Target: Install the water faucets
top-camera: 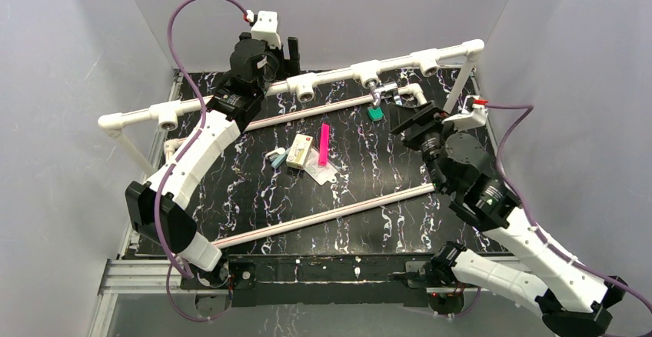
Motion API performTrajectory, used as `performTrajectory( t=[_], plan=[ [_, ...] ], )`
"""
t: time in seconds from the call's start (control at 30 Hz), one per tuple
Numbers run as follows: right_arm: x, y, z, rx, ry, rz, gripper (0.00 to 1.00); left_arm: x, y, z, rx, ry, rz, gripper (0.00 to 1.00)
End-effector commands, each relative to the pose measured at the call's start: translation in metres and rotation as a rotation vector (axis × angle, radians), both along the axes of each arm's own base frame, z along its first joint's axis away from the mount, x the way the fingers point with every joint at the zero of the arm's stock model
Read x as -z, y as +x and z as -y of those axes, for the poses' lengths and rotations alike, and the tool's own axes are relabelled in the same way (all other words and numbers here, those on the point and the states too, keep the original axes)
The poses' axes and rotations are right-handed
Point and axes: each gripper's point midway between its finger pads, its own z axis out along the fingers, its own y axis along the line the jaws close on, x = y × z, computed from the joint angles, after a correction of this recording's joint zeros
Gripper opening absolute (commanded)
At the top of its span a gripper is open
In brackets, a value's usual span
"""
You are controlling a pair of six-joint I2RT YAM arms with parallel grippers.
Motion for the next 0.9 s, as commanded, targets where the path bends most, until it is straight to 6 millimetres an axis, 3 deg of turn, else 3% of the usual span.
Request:
performTrajectory(
  t=[0.0,0.27,0.43,0.7,0.87],
  plan=[
    [-0.035,-0.009,0.031,0.047,-0.248,0.143,0.76,0.087,-0.010,0.001,0.018,0.125,-0.237,0.80],
    [-0.059,-0.010,0.041,0.028,-0.727,0.358,0.83,0.087,-0.010,0.001,0.019,0.125,-0.239,0.80],
    [-0.066,-0.009,0.026,-0.056,-1.037,0.518,0.85,0.088,-0.010,0.002,0.019,0.125,-0.237,0.80],
    [-0.038,0.000,-0.014,-0.274,-1.556,0.740,0.87,0.085,-0.011,0.000,0.015,0.121,-0.231,0.80],
    [-0.035,0.016,-0.023,-0.236,-1.799,0.826,0.87,0.084,-0.012,0.000,0.015,0.121,-0.226,0.80]
  ],
)
